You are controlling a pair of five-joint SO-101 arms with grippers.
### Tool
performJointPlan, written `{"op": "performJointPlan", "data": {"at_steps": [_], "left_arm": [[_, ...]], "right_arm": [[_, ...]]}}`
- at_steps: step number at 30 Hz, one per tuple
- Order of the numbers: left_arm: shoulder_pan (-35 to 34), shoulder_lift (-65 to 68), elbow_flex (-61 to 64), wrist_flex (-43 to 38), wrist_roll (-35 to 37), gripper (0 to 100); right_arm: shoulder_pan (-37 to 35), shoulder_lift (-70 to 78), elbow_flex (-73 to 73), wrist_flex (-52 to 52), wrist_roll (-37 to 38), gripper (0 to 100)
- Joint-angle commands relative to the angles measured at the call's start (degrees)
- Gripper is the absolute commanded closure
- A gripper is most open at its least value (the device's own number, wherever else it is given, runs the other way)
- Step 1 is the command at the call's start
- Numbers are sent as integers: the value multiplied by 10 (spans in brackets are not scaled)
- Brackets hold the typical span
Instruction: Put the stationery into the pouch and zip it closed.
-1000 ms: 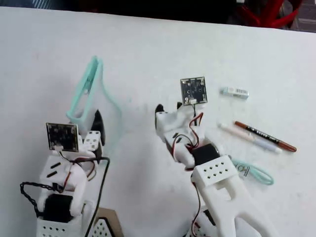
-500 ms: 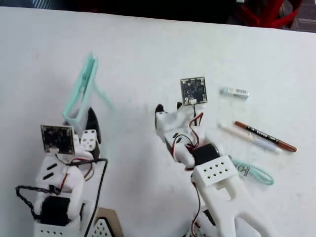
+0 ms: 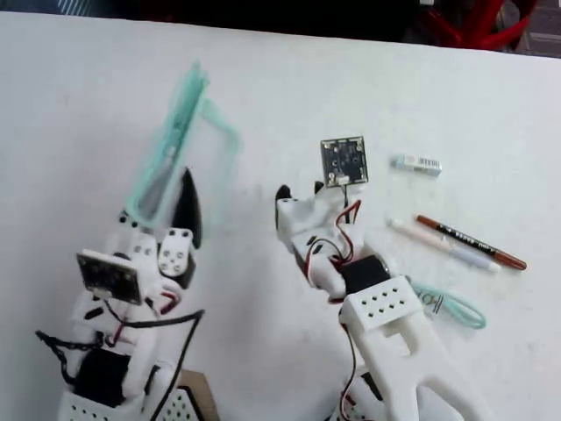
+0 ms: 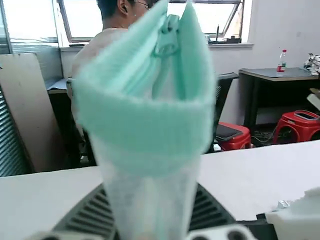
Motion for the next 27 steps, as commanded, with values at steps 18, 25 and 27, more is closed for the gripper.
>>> {"op": "performJointPlan", "data": {"at_steps": [18,25,27], "left_arm": [[35,394,-158,-71,-6,976],[59,392,-85,-127,-10,976],[65,391,-76,-131,-11,958]], "right_arm": [[18,-14,-3,-13,7,804],[41,-15,-6,-13,7,804],[41,-15,-6,-13,7,804]]}}
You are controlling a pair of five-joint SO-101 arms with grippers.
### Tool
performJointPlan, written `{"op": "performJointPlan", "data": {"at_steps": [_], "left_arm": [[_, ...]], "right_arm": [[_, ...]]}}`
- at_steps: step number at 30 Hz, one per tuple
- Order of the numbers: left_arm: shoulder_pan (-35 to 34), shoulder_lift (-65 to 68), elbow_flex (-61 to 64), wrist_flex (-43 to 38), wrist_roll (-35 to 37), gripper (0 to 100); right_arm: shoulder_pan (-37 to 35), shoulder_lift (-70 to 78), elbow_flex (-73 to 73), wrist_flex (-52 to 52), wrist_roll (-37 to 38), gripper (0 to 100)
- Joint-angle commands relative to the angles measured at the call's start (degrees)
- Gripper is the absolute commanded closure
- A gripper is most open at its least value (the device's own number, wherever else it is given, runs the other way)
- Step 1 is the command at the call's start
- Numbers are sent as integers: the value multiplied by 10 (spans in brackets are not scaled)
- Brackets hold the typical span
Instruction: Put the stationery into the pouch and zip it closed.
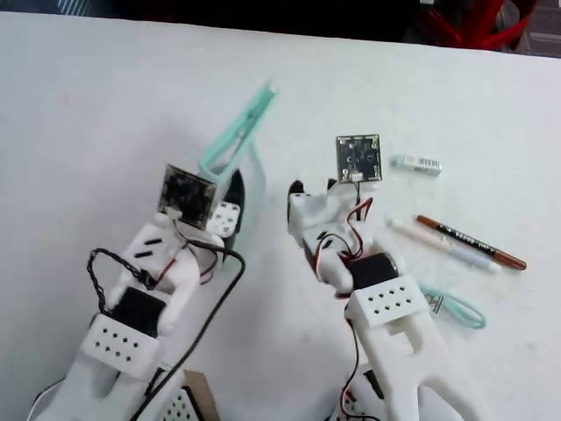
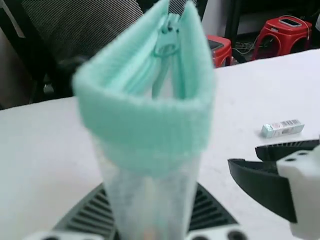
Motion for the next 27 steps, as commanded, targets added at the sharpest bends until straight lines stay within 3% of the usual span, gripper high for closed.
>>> {"op": "performJointPlan", "data": {"at_steps": [1,5,16,27], "left_arm": [[12,-2,-1,-19,-3,928],[7,-2,-4,20,2,792],[7,-2,-105,180,36,785],[7,-218,-73,276,31,785]], "right_arm": [[5,-15,-6,-13,7,804],[5,-12,-6,-13,7,804],[19,-14,-13,-8,7,804],[147,143,-312,273,8,804]]}}
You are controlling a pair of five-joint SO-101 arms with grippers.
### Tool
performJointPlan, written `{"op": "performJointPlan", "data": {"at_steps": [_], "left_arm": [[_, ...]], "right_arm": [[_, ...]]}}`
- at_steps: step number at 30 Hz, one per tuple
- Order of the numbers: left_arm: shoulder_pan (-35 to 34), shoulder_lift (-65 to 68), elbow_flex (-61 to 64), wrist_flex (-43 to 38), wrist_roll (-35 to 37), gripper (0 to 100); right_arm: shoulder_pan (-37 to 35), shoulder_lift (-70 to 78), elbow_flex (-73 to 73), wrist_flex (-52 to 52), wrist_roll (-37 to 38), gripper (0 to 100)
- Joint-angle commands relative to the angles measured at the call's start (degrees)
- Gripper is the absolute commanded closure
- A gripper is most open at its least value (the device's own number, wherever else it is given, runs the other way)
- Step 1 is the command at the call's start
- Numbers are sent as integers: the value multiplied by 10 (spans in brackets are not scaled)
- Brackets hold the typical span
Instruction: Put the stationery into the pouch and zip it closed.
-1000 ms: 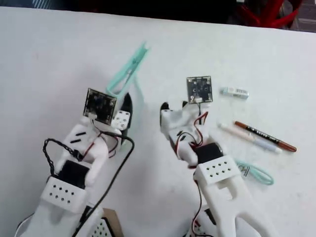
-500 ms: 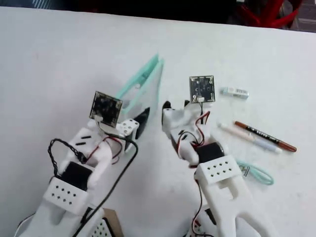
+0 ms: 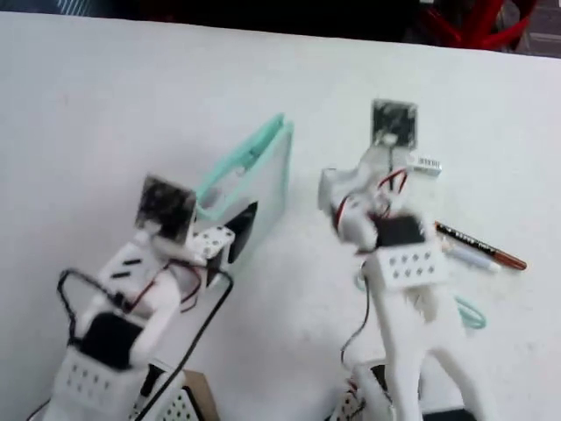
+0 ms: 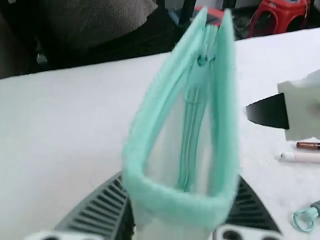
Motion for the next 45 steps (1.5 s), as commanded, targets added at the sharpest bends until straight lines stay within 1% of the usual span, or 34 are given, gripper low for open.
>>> {"op": "performJointPlan", "data": {"at_steps": [1,3,6,8,11,16,19,21,29,34,39,43,45], "left_arm": [[3,-85,10,14,-1,785],[3,-107,31,15,-23,785],[2,-124,47,18,-26,785],[2,-131,47,29,-26,785],[2,-145,48,36,-25,787],[2,-168,71,32,-25,789],[3,-187,82,31,-25,789],[3,-198,84,31,-25,789],[3,-207,92,31,-25,789],[3,-206,92,25,-25,789],[3,-206,93,24,-25,789],[3,-205,93,24,-25,789],[3,-205,93,25,-25,789]], "right_arm": [[46,58,-129,77,20,804],[56,89,-188,126,74,804],[69,126,-262,201,154,804],[93,152,-303,242,206,803],[151,213,-367,293,295,803],[253,354,-491,373,489,803],[289,436,-556,402,608,803],[306,487,-590,407,669,803],[358,655,-701,354,789,807],[371,734,-731,356,860,878],[390,724,-760,416,869,839],[395,707,-760,456,937,832],[404,706,-760,463,954,832]]}}
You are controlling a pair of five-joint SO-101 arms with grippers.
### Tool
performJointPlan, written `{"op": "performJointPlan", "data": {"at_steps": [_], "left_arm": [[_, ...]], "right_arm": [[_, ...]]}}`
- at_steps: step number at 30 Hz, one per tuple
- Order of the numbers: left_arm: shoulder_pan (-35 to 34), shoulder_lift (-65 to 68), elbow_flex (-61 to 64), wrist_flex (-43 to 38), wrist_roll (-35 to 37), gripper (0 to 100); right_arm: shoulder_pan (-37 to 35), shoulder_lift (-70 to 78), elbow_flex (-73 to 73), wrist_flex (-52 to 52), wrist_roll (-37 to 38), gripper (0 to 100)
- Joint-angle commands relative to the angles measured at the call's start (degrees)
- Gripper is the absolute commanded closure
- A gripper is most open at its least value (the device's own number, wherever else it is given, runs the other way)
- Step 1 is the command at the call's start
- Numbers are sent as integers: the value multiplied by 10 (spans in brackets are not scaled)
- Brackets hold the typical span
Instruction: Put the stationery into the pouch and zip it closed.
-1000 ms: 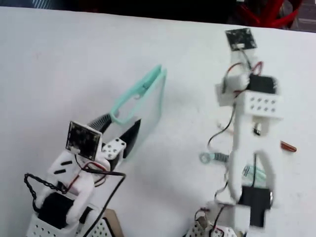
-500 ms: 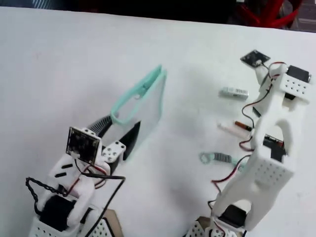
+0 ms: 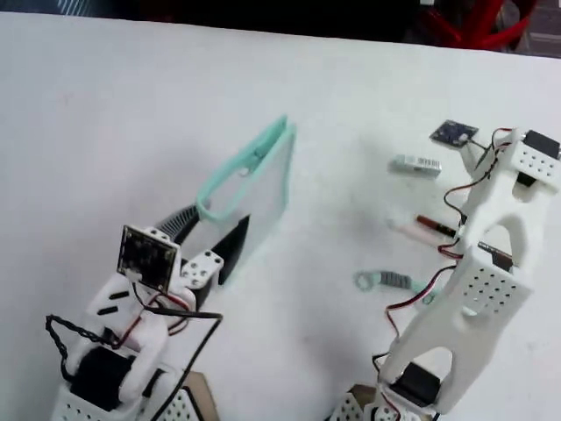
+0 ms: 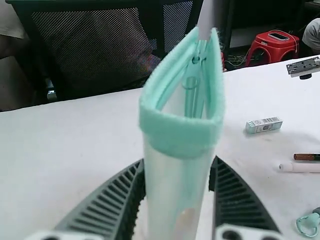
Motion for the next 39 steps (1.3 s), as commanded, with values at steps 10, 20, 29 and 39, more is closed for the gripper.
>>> {"op": "performJointPlan", "data": {"at_steps": [10,20,29,39], "left_arm": [[4,-2,6,-12,-4,788],[4,-2,6,-12,-4,788],[4,-2,6,-12,-4,788],[4,-2,6,-12,-4,789]], "right_arm": [[20,5,-4,-7,40,833],[29,8,-4,40,89,833],[33,10,49,-5,92,849],[42,5,157,-177,65,913]]}}
